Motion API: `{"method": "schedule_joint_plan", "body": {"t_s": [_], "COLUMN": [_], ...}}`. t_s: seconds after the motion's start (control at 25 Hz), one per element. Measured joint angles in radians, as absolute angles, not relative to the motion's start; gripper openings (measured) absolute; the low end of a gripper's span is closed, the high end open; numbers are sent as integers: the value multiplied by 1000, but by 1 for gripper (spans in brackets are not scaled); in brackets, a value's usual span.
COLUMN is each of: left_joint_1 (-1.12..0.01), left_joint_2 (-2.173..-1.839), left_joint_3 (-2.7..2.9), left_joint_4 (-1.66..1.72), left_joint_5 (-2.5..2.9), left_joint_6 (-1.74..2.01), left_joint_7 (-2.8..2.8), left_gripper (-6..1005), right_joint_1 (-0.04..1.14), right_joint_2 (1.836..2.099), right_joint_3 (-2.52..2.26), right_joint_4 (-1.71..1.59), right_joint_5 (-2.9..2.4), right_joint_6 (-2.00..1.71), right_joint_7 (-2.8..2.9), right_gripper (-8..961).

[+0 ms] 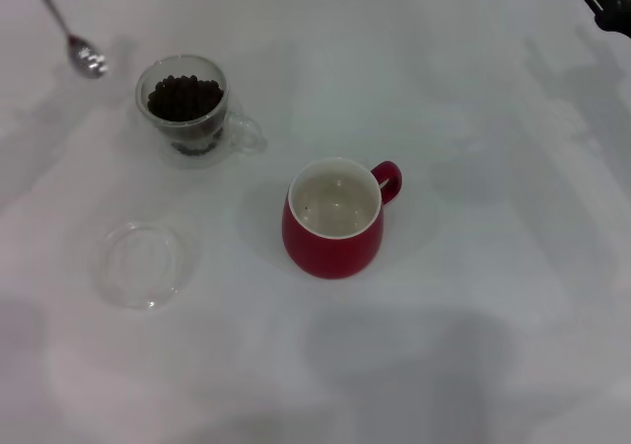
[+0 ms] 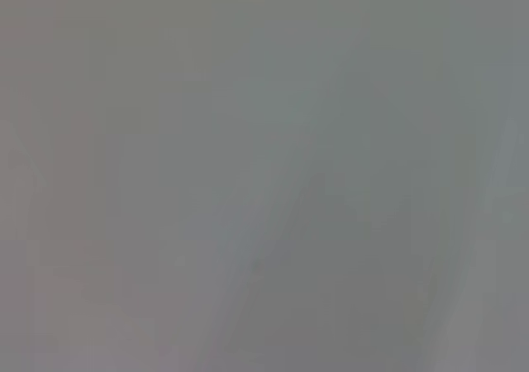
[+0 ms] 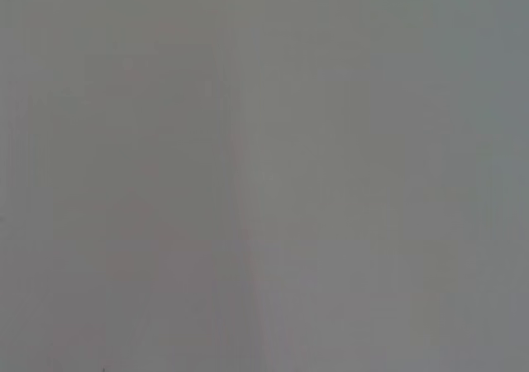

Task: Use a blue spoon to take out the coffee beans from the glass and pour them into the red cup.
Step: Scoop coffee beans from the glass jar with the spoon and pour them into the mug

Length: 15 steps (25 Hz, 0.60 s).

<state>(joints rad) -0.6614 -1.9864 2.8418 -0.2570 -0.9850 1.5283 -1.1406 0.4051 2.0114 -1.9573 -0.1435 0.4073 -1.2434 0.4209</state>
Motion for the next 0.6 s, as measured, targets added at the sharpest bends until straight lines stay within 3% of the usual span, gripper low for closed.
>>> {"method": "schedule_joint_plan", "body": {"t_s": [0.2,0.6], "left_joint_1": [-730,-725], "left_joint_2": [-2030,-2059], "left_joint_3": [2842,2842], "left_joint_4": [-238,-156], "left_joint_5": [-990,-953], "left_joint_6": [1466,1334], "left_joint_7": [-1048,-956], "left_gripper": [133,132], "right_joint_1": [393,366], "right_joint_2": [2011,2011], "right_joint_3": [-1960,-1958], "right_joint_4": [-144,-144], "right_joint_5": [408,411], "right_joint_6": [-1250,-1267], "right_joint_7": [422,422], "right_gripper": [826,826]}}
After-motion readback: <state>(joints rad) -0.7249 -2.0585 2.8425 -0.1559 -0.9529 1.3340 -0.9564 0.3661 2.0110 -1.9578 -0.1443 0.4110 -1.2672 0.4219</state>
